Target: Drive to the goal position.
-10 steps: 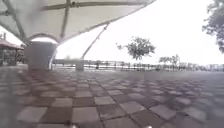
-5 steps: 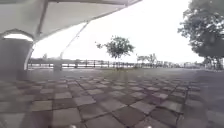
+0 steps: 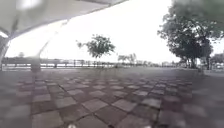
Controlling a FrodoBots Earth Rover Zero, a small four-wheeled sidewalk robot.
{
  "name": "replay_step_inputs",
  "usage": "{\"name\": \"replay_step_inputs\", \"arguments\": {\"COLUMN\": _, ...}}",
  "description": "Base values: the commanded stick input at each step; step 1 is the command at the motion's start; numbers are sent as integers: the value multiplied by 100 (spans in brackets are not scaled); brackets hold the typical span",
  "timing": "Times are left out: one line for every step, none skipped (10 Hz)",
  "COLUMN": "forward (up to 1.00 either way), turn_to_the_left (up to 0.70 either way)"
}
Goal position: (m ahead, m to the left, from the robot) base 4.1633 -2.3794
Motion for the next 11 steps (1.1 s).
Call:
{"name": "replay_step_inputs", "arguments": {"forward": 0, "turn_to_the_left": -70}}
{"name": "replay_step_inputs", "arguments": {"forward": 0, "turn_to_the_left": -36}}
{"name": "replay_step_inputs", "arguments": {"forward": 0, "turn_to_the_left": -1}}
{"name": "replay_step_inputs", "arguments": {"forward": 0, "turn_to_the_left": 0}}
{"name": "replay_step_inputs", "arguments": {"forward": 0, "turn_to_the_left": 0}}
{"name": "replay_step_inputs", "arguments": {"forward": 0, "turn_to_the_left": 0}}
{"name": "replay_step_inputs", "arguments": {"forward": 0, "turn_to_the_left": 0}}
{"name": "replay_step_inputs", "arguments": {"forward": 0, "turn_to_the_left": 0}}
{"name": "replay_step_inputs", "arguments": {"forward": 4, "turn_to_the_left": 0}}
{"name": "replay_step_inputs", "arguments": {"forward": 29, "turn_to_the_left": 0}}
{"name": "replay_step_inputs", "arguments": {"forward": 54, "turn_to_the_left": 0}}
